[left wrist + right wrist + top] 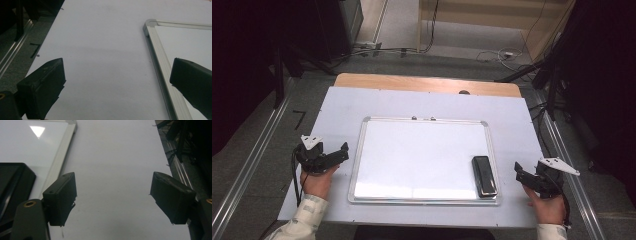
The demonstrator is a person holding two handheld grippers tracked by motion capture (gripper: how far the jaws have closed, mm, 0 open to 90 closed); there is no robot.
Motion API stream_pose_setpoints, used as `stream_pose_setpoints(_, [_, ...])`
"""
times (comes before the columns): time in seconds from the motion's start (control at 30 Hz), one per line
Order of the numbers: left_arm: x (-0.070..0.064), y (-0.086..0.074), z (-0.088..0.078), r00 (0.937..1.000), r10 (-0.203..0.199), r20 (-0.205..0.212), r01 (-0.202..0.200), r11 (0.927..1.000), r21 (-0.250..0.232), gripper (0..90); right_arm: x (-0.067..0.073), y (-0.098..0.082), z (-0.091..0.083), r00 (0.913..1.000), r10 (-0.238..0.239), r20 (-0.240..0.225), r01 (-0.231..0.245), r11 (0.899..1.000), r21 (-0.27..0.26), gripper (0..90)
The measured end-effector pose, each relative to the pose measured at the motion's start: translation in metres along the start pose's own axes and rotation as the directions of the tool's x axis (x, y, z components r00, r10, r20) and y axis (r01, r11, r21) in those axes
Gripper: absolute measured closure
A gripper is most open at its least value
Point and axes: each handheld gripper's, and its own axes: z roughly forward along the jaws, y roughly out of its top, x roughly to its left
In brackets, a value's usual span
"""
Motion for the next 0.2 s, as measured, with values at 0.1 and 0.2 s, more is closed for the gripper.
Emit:
stream_pose_setpoints(0.1, [0.0, 0.0, 0.0, 1.0, 0.0, 0.0, 0.0, 1.0, 0.0, 0.4, -0.01, -0.003, 0.007, 0.9993, 0.036, 0.006, -0.036, 0.999, 0.016, 19.7])
stream_pose_setpoints(0.2, [0.001, 0.0, 0.001, 1.0, 0.003, -0.005, -0.003, 1.0, 0.005, 0.4, -0.019, -0.007, 0.015, 0.9951, 0.098, -0.014, -0.097, 0.995, 0.035, 19.6])
